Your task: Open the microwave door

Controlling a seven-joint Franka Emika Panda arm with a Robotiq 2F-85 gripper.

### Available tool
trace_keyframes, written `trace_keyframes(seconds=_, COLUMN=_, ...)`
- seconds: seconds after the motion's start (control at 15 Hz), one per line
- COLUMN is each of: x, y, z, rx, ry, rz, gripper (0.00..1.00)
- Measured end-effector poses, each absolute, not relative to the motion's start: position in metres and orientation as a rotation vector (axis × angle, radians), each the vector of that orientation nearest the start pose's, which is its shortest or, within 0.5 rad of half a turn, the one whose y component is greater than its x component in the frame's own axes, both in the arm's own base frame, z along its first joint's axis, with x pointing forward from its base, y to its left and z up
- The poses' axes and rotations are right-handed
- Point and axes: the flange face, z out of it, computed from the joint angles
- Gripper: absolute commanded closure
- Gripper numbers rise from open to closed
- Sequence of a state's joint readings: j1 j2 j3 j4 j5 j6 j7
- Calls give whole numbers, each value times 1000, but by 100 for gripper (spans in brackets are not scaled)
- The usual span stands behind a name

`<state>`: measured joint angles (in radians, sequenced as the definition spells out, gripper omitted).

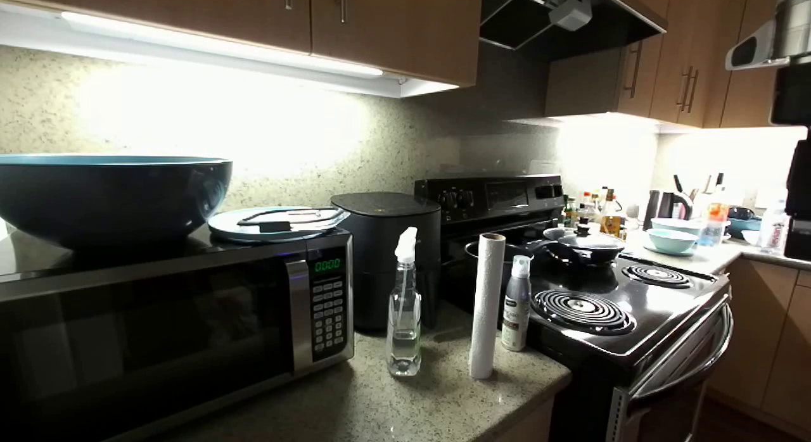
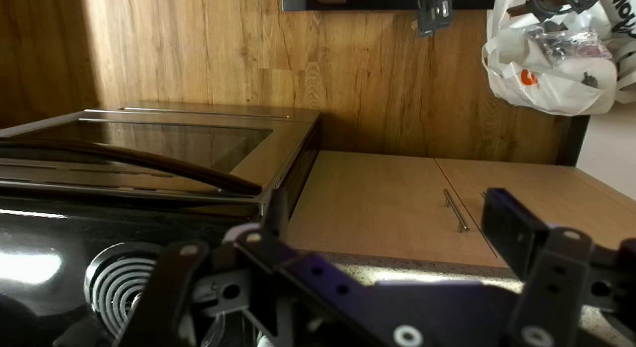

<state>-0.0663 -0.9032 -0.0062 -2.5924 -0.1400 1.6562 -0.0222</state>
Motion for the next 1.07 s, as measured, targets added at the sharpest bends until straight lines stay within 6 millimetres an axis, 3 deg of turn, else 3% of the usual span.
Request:
trace_keyframes(seconds=0.33, x=284, y=-23, z=517, rx=-3279, ry=-9, rz=50, gripper=0)
trace_keyframes(seconds=0.73, x=310, y=41, z=478, rx=-3192, ry=-344, rz=70, gripper=0)
trace_keyframes(seconds=1.07, x=315, y=89, z=455, rx=-3054, ry=-686, rz=160, gripper=0)
